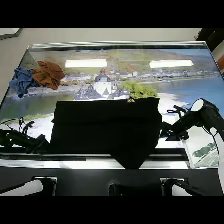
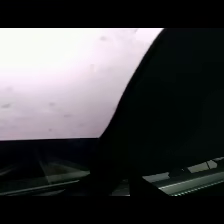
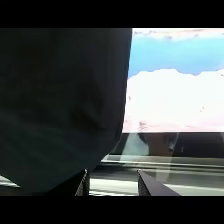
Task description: Fold the shirts.
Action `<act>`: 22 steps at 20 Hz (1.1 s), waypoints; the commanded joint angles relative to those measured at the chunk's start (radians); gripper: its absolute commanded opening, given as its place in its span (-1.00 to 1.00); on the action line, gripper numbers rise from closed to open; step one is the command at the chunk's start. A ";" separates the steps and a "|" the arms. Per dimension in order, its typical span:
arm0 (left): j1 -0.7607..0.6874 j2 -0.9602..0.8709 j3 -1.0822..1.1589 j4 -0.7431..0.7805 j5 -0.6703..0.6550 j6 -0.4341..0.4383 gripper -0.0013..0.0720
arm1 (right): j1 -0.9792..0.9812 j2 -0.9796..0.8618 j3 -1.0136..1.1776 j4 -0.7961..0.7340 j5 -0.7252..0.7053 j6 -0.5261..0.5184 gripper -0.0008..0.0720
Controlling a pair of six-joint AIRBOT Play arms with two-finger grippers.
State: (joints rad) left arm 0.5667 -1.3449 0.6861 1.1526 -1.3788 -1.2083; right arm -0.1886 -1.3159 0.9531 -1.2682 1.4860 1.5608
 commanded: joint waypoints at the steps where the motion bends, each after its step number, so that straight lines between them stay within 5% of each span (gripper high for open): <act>1: -0.014 0.000 -0.035 -0.044 0.070 0.005 -0.48 | 0.000 0.005 -0.013 -0.002 0.021 -0.013 0.11; 2: -0.016 0.000 -0.048 -0.047 0.071 0.006 -0.85 | 0.000 0.011 -0.029 -0.001 0.019 -0.014 0.11; 15: -0.015 0.002 -0.054 -0.047 0.060 0.017 -0.87 | 0.000 0.100 -0.460 0.349 -0.370 -0.093 0.21; 17: -0.015 0.002 -0.054 -0.047 0.060 0.024 -0.87 | 0.000 0.098 -0.460 0.354 -0.386 -0.092 -0.23; 18: -0.015 0.002 -0.053 -0.047 0.060 0.025 -0.87 | 0.000 0.098 -0.459 0.355 -0.394 -0.092 -0.78; 22: -0.015 0.024 0.021 -0.084 0.023 0.060 -0.87 | 0.000 0.108 -0.357 0.320 -0.285 -0.148 -0.86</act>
State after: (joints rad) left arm 0.5495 -1.3399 0.6598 1.1152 -1.3315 -1.1728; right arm -0.1879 -1.2167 0.5362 -0.9398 1.1313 1.4448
